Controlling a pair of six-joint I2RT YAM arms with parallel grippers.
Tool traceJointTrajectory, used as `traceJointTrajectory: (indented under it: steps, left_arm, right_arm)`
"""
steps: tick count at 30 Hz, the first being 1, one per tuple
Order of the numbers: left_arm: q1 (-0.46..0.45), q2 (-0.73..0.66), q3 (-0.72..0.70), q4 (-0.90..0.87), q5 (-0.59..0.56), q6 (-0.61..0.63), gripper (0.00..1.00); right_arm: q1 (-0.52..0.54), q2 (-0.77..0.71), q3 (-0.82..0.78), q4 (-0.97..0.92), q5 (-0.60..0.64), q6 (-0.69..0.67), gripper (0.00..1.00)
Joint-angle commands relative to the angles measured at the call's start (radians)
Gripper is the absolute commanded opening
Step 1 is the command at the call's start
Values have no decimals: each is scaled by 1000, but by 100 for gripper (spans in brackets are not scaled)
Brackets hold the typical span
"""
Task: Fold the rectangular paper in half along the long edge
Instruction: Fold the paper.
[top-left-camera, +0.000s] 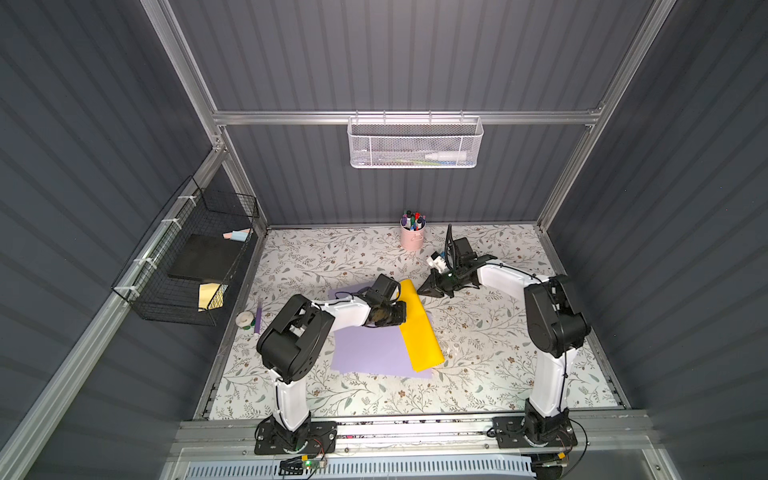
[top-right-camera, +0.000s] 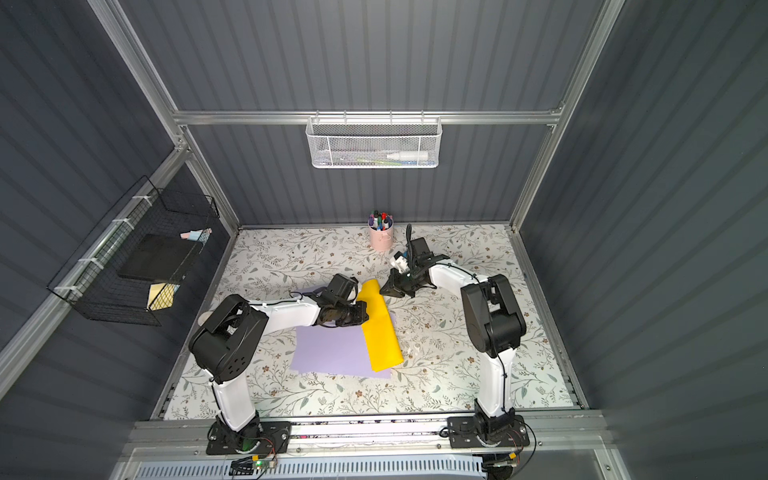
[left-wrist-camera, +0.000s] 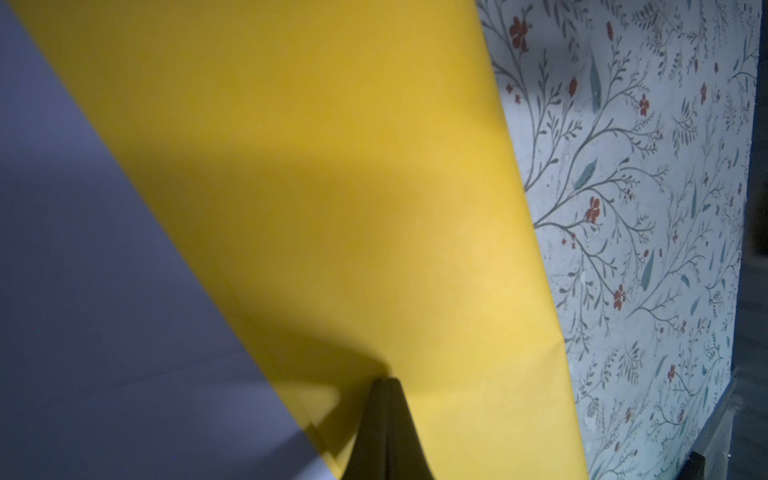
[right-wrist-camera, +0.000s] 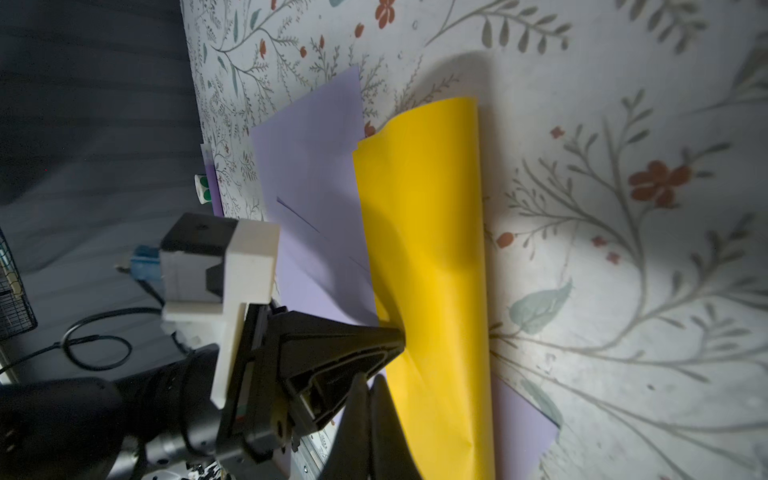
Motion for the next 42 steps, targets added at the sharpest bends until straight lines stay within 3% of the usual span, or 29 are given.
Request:
traceJointTrajectory:
  steps: [1, 11, 20, 31, 37, 42]
  left_arm:
    - [-6, 26, -43, -96, -27, -3, 0]
    - [-6, 28, -41, -99, -30, -4, 0]
    - [-6, 22, -43, -107, -31, -2, 0]
    - [-6, 14, -53, -111, -31, 3, 0]
    - [-6, 12, -52, -117, -31, 5, 0]
    - [-5, 21, -47, -117, -31, 5, 0]
  right_arm:
    - [8, 64, 42, -2, -80, -8, 6]
    - [8, 181, 70, -33, -20, 5, 6]
    - [-15, 192, -36, 4, 27, 4, 5]
    - [-131, 80, -88, -44, 54, -46, 4]
    - [-129, 0, -85, -37, 37, -27, 5]
    - [-72, 33, -14, -14, -14, -9, 6]
